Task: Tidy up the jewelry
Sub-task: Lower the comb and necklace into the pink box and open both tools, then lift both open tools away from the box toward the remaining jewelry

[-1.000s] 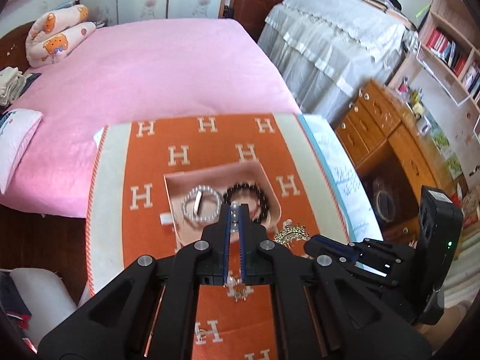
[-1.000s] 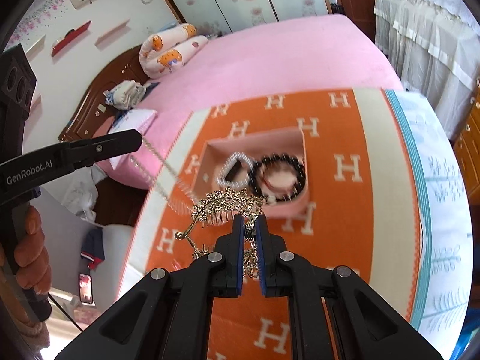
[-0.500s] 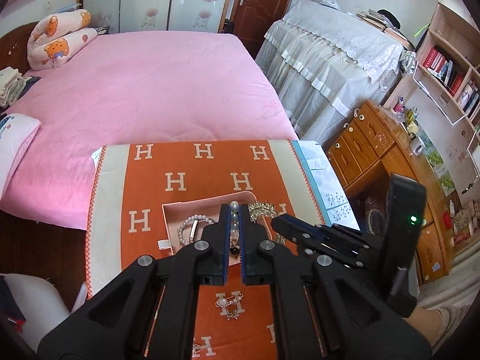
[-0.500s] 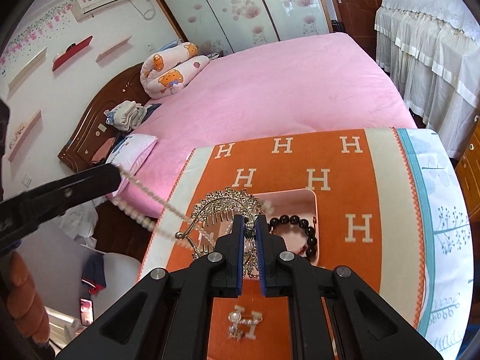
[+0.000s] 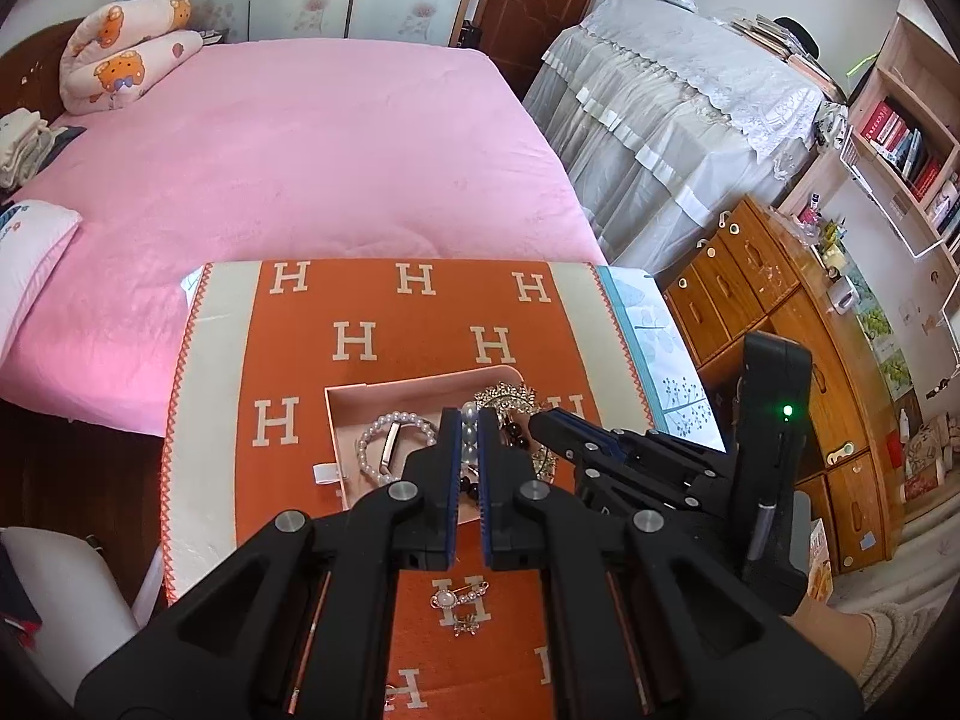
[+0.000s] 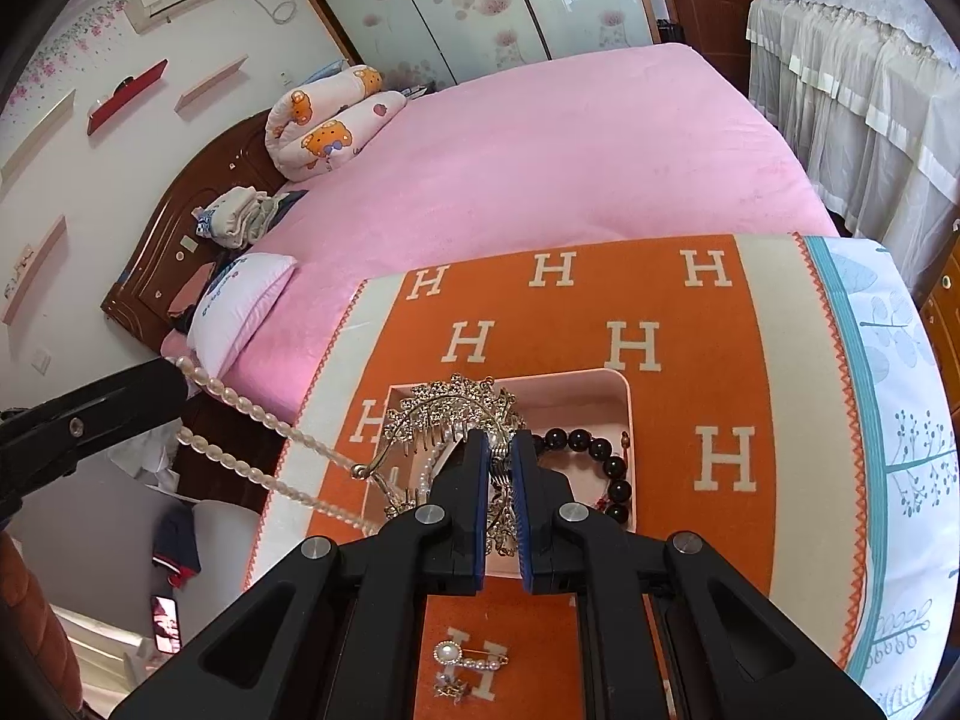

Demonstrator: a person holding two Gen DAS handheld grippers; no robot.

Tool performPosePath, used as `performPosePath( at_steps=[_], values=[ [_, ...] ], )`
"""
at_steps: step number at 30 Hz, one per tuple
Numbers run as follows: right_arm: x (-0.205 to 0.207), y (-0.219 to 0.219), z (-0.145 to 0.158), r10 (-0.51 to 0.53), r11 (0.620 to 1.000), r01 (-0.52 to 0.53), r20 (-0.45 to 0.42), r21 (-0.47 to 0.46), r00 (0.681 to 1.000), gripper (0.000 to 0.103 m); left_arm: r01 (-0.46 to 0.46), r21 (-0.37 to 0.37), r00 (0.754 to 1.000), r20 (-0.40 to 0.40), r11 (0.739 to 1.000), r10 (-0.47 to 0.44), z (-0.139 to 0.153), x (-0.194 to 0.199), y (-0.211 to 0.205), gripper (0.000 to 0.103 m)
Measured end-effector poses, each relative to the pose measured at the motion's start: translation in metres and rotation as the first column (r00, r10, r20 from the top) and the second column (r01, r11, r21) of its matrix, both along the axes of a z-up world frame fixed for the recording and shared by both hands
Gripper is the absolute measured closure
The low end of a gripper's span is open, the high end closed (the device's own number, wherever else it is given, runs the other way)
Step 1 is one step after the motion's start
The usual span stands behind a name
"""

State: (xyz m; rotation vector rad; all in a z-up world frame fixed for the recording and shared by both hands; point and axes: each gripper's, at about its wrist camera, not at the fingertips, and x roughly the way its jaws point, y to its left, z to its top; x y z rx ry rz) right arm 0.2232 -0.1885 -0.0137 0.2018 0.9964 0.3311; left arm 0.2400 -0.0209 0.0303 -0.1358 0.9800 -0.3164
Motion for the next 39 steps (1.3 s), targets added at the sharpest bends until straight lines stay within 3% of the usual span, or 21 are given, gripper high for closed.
performPosePath(
  at_steps=[9,16,19,21,23,28,30,32,39],
  values=[
    [0.009,-0.001,-0.023,-0.003,1.000,0.002,-0.030,-0.006,1.000,0.095,-0.024,0.025,0.998,-0.051,0.999,0.025,-0.047,0.008,0.000,0.100],
    [0.015,-0.001,-0.039,-0.005,1.000,0.004,-0.054,-0.013,0.999,0.095,-0.024,0.125,0.989,-0.144,0.992,0.042,-0.110,0.013,-0.007,0.099],
    [0.019,0.001,-0.047,-0.008,1.000,0.006,-0.064,-0.025,0.998,0.095,-0.027,0.139,0.982,-0.181,0.990,0.052,-0.129,0.011,-0.004,0.086],
    [0.021,0.002,-0.051,-0.014,0.999,0.012,-0.067,-0.037,0.998,0.095,-0.037,0.132,0.981,-0.185,0.991,0.061,-0.134,0.008,-0.001,0.068],
    [0.024,0.003,-0.058,-0.022,0.999,0.018,-0.074,-0.051,0.997,0.095,-0.048,0.129,0.980,-0.183,0.990,0.072,-0.136,0.004,0.002,0.059],
    [0.032,0.002,-0.073,-0.069,0.994,0.059,-0.109,-0.091,0.992,0.093,-0.079,0.137,0.976,-0.190,0.987,0.104,-0.141,-0.004,0.013,0.058],
    [0.035,0.001,-0.078,-0.079,0.994,0.068,-0.125,-0.091,0.989,0.080,-0.091,0.142,0.975,-0.191,0.986,0.118,-0.141,-0.006,0.017,0.058],
    [0.034,0.000,-0.077,-0.089,0.993,0.079,-0.115,-0.086,0.989,0.075,-0.106,0.148,0.972,-0.192,0.983,0.133,-0.141,-0.008,0.022,0.058],
    [0.018,-0.002,-0.061,-0.085,0.994,0.079,-0.082,-0.078,0.993,0.074,-0.148,0.157,0.967,-0.186,0.976,0.176,-0.137,-0.020,0.039,0.058]
  ],
)
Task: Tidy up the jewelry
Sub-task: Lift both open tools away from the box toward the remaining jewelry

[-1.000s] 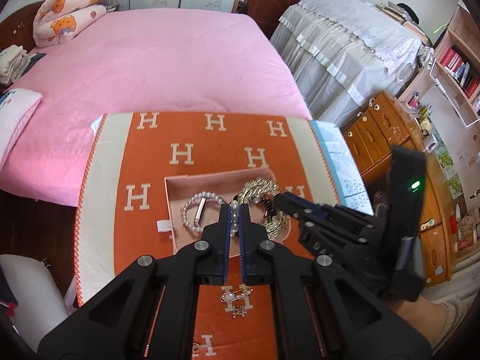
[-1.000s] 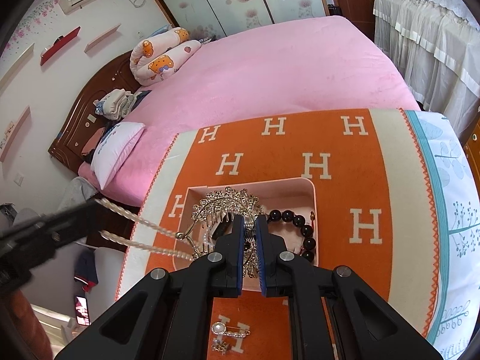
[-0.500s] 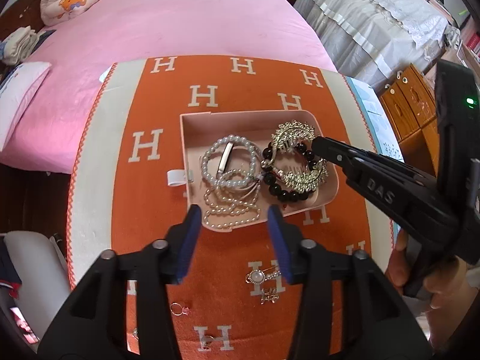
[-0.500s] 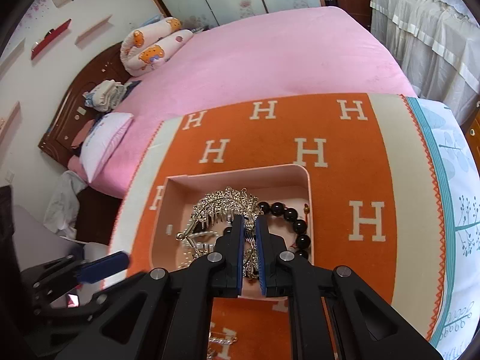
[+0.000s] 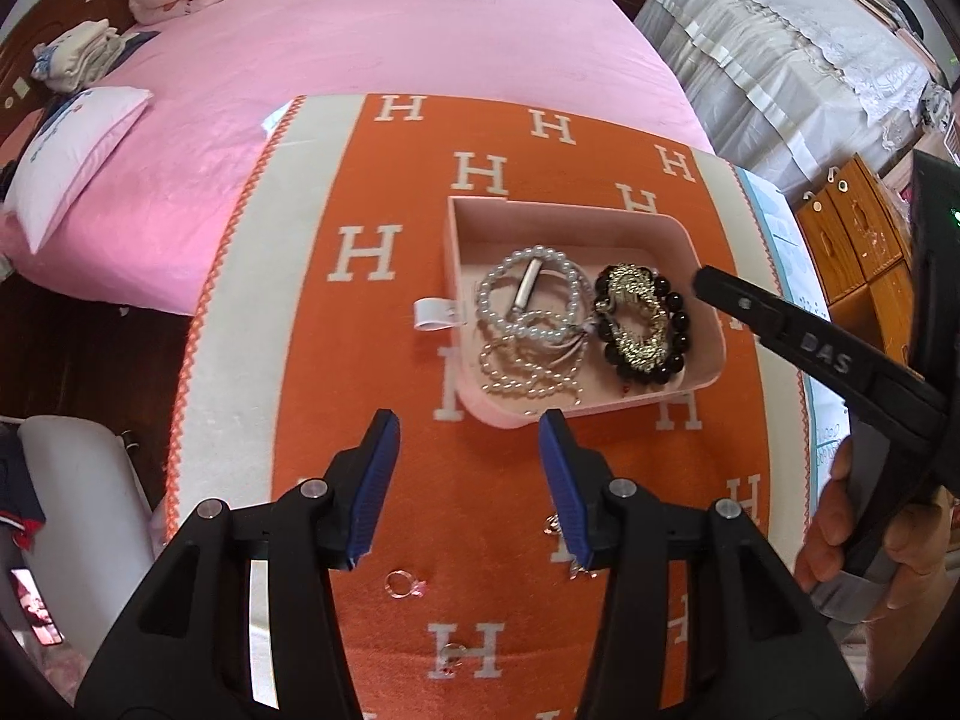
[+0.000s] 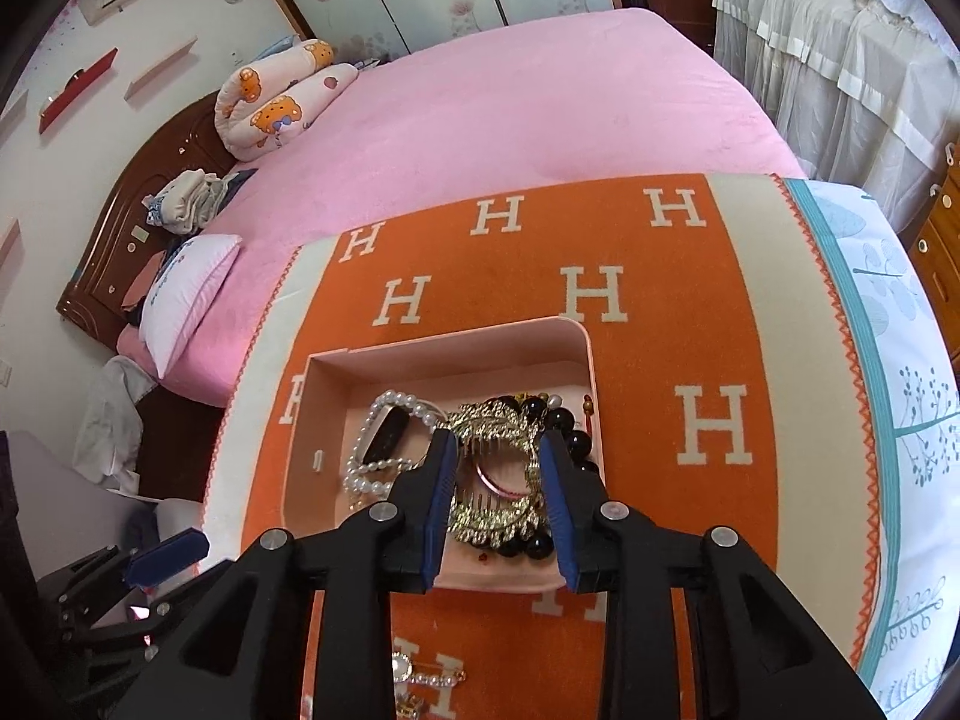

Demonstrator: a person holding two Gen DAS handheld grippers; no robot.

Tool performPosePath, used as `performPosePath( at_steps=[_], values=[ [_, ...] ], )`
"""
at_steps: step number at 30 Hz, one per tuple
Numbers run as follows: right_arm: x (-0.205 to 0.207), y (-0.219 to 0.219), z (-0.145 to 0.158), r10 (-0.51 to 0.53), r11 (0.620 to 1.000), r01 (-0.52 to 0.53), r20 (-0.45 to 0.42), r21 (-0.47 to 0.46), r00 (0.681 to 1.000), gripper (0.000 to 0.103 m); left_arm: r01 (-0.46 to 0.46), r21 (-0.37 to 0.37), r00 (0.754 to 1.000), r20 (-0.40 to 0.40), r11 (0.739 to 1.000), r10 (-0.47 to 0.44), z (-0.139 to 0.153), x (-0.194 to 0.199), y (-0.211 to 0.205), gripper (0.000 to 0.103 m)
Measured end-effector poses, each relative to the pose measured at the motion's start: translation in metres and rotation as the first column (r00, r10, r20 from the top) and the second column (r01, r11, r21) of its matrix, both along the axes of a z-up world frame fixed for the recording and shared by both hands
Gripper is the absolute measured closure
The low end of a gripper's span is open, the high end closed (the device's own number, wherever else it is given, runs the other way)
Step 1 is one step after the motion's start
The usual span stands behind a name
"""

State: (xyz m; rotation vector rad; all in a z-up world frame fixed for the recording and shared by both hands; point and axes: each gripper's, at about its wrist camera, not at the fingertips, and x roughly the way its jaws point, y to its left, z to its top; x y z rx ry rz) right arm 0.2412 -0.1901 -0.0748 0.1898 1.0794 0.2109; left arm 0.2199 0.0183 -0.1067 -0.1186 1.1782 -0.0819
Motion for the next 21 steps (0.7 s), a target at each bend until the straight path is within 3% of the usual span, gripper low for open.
performPosePath(
  at_steps=[9,21],
  values=[
    [-0.047,-0.005,0.011,0.006,1.000,-0.006,-0.007,0.001,1.000,0.074,-0.010,0.023,1.000,0.016,1.000,0.010,0.009,-0.027,0.020,0.058],
    [-0.128,-0.005,0.001,0.009,1.000,-0.009,-0.063,-0.010,0.998,0.074,-0.028,0.031,0.999,0.022,0.999,0.028,0.016,-0.073,0.050,0.058]
  ],
)
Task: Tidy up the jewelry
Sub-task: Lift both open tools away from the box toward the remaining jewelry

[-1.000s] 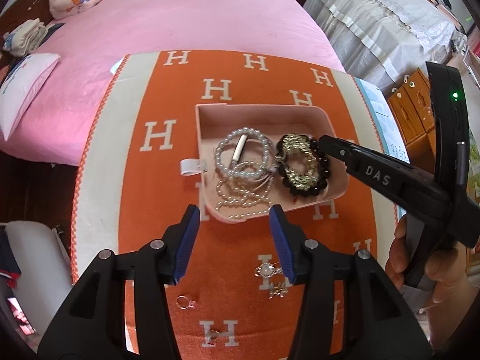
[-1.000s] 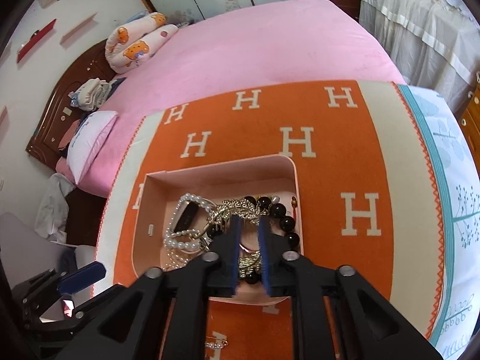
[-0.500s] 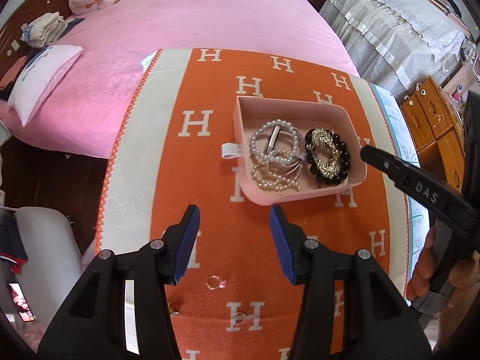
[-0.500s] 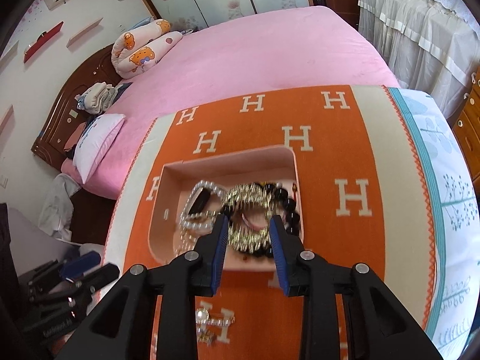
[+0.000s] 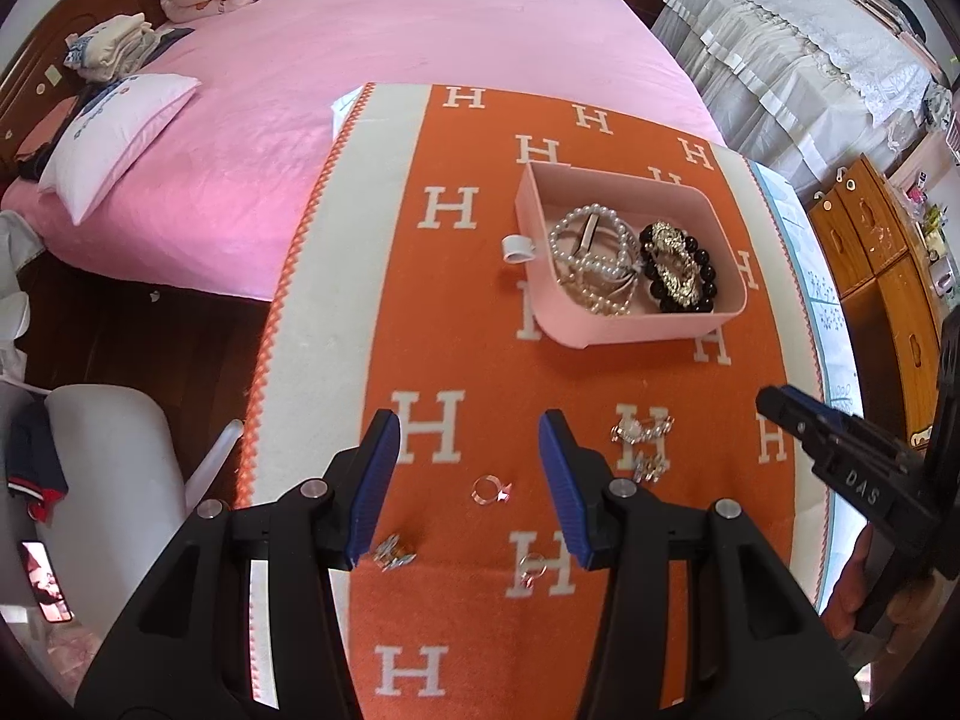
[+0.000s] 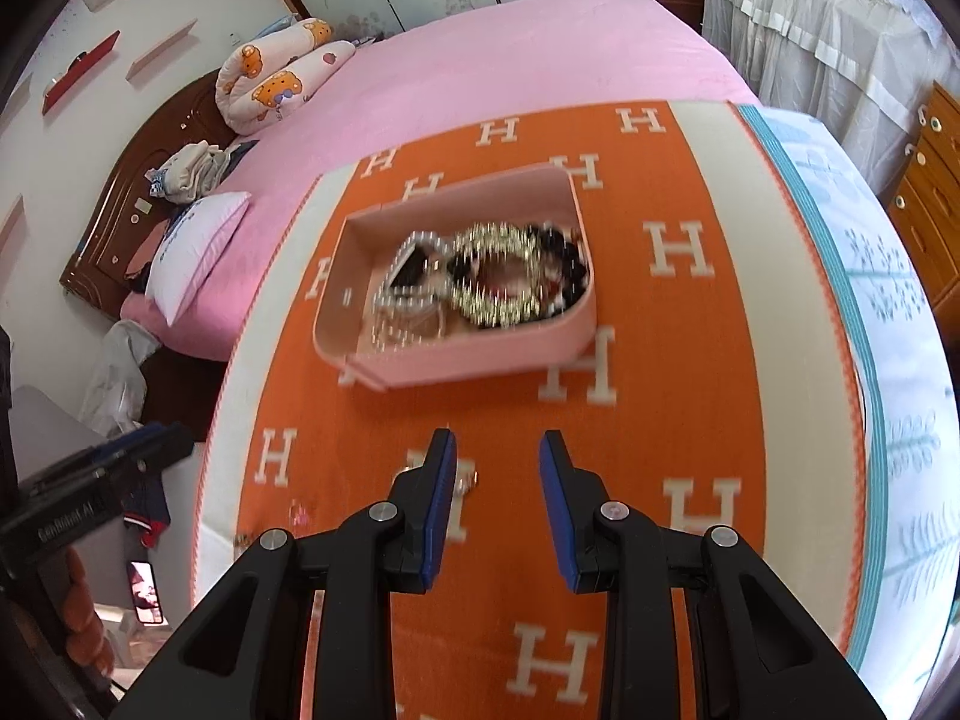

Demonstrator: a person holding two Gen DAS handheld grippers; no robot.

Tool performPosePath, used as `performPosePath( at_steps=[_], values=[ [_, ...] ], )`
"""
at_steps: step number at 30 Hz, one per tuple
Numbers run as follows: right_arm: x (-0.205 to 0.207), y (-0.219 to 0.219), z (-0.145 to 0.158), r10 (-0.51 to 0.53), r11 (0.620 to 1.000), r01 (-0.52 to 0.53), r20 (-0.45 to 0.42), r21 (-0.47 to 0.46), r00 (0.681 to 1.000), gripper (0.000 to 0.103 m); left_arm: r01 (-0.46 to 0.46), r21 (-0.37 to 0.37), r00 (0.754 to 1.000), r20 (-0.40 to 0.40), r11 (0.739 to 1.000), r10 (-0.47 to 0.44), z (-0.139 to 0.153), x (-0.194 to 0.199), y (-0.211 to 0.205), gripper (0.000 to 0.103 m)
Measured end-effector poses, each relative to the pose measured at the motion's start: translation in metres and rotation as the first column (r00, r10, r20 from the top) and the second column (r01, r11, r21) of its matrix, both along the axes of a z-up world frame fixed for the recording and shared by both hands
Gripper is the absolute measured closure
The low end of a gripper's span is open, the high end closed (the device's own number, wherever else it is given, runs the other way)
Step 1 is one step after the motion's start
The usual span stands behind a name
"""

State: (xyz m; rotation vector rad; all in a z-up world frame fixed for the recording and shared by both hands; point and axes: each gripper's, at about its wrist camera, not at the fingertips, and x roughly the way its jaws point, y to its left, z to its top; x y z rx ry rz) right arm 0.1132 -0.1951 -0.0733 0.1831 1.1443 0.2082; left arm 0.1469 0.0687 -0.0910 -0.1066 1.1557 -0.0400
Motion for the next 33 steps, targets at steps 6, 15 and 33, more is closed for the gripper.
performPosePath(
  at_steps=[6,15,33],
  values=[
    [-0.029,0.006,-0.006,0.008,1.000,-0.009,-0.021,-0.004,1.000,0.074,-0.005,-0.002,1.000,0.007,1.000,0.005,0.002,-0.018,0.012,0.058],
    [-0.045,0.016,-0.010,0.035,0.999,-0.035,-0.033,-0.002,0.999,0.074,-0.025,-0.014,1.000,0.012,1.000,0.025,0.004,-0.032,0.028,0.058],
    [-0.045,0.044,-0.036,0.117,0.993,-0.115,-0.069,0.032,0.991,0.068,-0.083,-0.032,0.997,-0.004,0.996,0.083,-0.066,-0.078,0.034,0.058]
  ],
)
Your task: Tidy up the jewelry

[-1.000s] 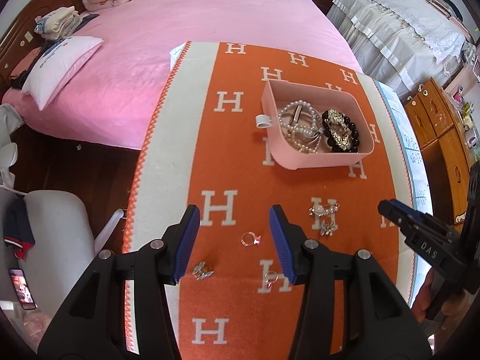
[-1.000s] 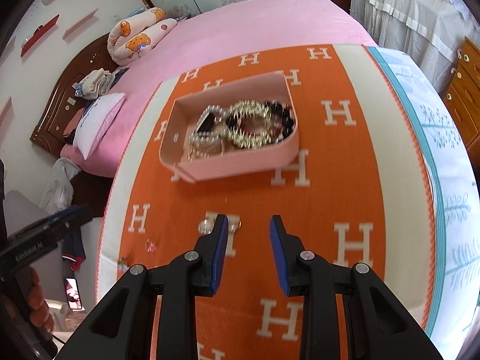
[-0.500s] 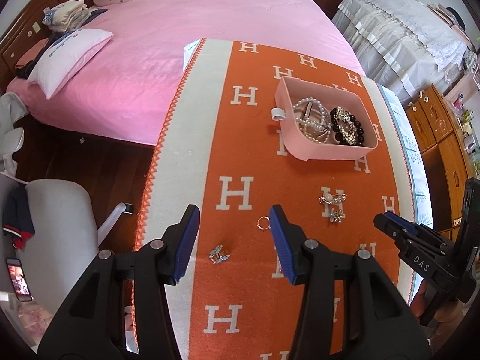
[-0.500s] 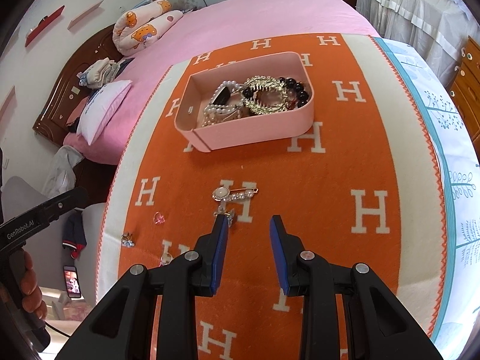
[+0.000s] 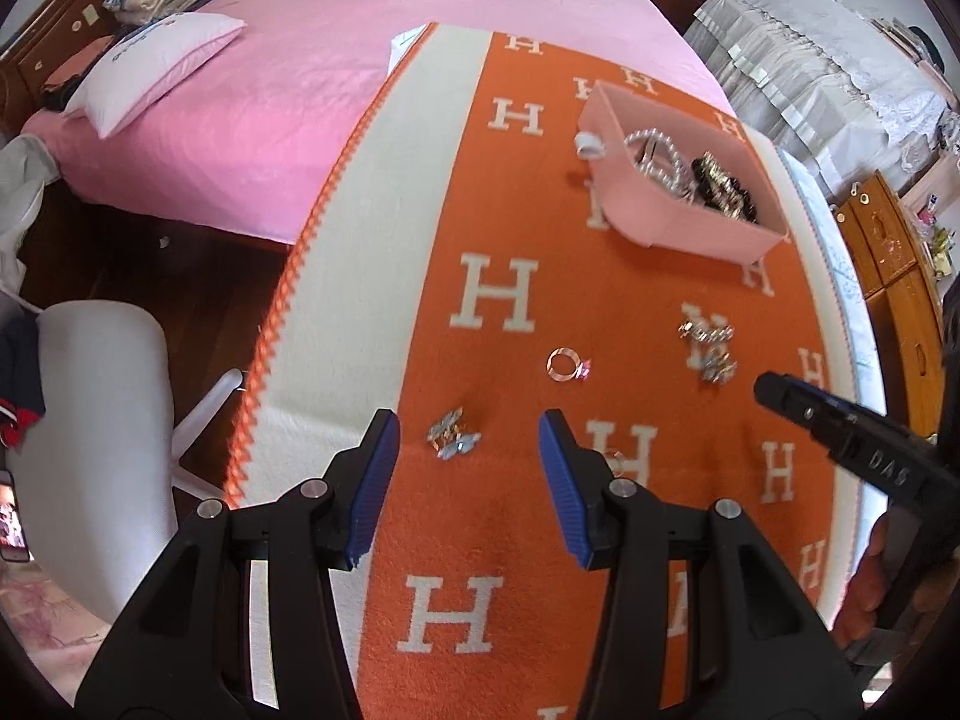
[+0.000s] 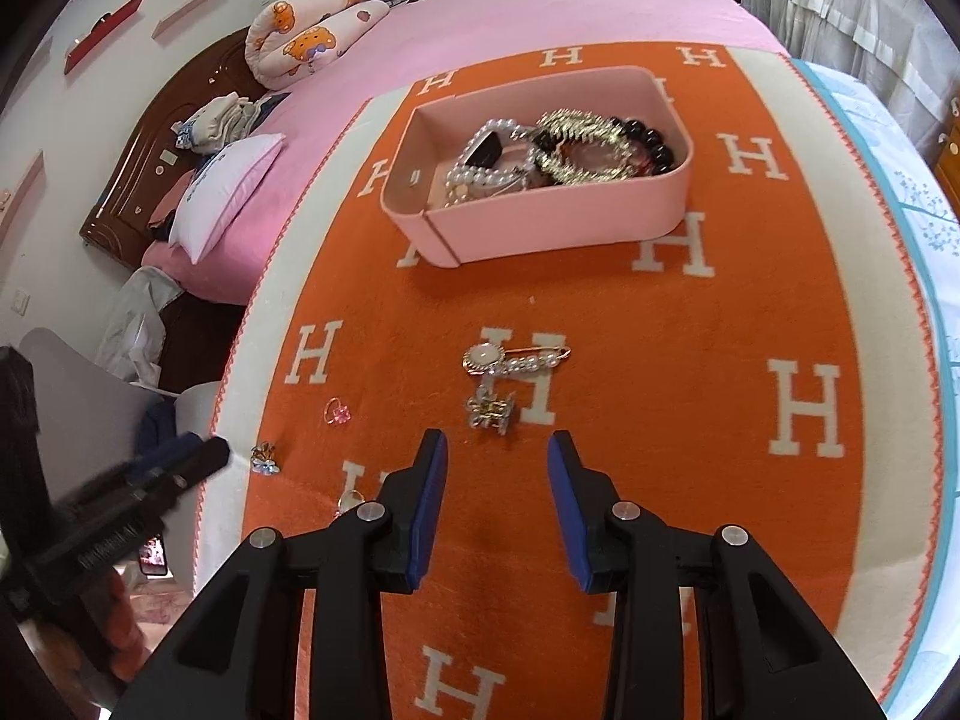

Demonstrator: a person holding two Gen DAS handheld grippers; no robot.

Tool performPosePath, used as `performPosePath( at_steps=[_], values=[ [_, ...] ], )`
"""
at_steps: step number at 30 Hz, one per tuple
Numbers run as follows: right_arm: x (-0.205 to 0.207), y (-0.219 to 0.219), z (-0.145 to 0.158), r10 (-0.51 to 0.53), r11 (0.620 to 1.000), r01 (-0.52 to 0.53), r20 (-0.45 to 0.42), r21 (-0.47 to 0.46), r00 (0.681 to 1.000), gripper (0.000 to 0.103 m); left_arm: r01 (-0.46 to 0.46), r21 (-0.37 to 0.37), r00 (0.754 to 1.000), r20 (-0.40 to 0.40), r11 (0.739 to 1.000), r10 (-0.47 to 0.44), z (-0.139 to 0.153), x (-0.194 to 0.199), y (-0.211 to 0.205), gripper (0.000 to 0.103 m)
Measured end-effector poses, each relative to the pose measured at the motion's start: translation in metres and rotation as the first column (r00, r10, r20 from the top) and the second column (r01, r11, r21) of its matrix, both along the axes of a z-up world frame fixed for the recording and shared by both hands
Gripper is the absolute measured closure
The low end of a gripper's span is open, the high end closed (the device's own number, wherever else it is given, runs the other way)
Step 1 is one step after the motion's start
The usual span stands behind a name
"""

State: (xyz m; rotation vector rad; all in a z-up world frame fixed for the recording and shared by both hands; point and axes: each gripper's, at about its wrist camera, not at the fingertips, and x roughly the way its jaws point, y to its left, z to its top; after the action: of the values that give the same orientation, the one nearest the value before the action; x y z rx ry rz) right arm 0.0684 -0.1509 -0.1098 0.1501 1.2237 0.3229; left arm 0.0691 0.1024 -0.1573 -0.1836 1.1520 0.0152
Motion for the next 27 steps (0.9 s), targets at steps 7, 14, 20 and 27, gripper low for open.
performPosePath(
  at_steps=[7,14,20,27],
  values=[
    [0.000,0.015,-0.022,0.052,0.998,-0.052,-0.003,-0.024,0.999,0.068,-0.051,0.030,0.999,0.000,0.998,0.051,-0.029,-0.010,0.000,0.058],
    [0.004,0.023,-0.036,0.078,0.996,-0.077,0.011,-0.045,0.997,0.068,-0.088,0.037,0.996,0.001,0.995,0.088,-0.039,-0.003,-0.002,0.058],
    [0.011,0.029,-0.042,0.099,0.994,-0.098,0.022,-0.058,0.995,0.068,-0.113,0.014,0.994,0.000,0.993,0.113,-0.043,0.001,-0.004,0.058],
    [0.016,0.042,-0.045,0.128,0.990,-0.124,0.049,-0.070,0.991,0.069,-0.159,0.009,0.987,0.002,0.987,0.159,-0.045,0.002,-0.007,0.070]
  ],
)
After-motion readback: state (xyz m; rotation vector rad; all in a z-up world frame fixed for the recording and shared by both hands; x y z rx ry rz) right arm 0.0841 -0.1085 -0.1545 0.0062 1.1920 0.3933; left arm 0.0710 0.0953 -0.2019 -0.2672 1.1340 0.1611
